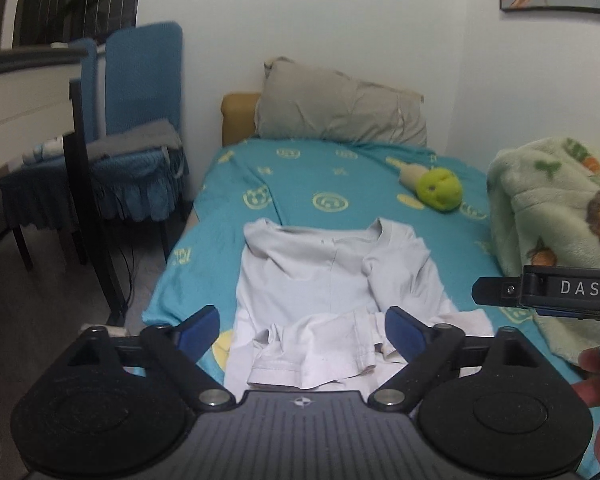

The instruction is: Fold clothes

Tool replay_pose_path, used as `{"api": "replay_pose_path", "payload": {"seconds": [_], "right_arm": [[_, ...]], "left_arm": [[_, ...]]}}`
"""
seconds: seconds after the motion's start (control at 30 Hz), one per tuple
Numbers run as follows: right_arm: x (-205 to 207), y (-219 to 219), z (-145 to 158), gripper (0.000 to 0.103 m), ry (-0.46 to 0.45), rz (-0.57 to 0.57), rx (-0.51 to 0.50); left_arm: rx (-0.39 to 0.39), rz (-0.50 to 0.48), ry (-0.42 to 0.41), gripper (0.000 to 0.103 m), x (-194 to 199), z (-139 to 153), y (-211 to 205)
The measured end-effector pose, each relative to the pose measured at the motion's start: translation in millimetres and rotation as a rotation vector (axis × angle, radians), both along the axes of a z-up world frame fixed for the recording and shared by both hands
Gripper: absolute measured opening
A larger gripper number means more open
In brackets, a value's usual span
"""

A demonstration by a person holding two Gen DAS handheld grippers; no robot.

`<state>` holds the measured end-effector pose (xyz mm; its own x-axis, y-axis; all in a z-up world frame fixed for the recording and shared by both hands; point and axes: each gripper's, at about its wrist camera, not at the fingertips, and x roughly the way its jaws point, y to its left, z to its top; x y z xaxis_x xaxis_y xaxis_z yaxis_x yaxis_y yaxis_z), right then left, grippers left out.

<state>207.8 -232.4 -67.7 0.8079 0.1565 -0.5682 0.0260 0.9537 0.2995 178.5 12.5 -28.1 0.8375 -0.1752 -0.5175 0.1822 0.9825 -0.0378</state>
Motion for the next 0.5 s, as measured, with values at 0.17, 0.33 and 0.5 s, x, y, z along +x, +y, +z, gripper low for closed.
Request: {"api": "replay_pose_path", "payload": {"seconds": [0.17, 0.33, 0.5], "right_arm": [[-36.4, -1.0, 15.2, 0.097, -0.039, -0.015, -0.052], [-65.3, -9.4, 10.9, 0.097, 0.004, -0.047, 0.017], [-75.7, -30.0, -2.3, 0.097, 0.112, -0.096, 0.22]], "left_arm": [[-0.029, -0.007, -0.024, 0.103, -37.3, 13.9, 3.5], [-0.234, -0.024, 0.205, 0.103, -55.3, -5.0, 19.1], [-0.432, 0.032, 0.423, 0.098, -46.7, -37.4, 41.1]]}}
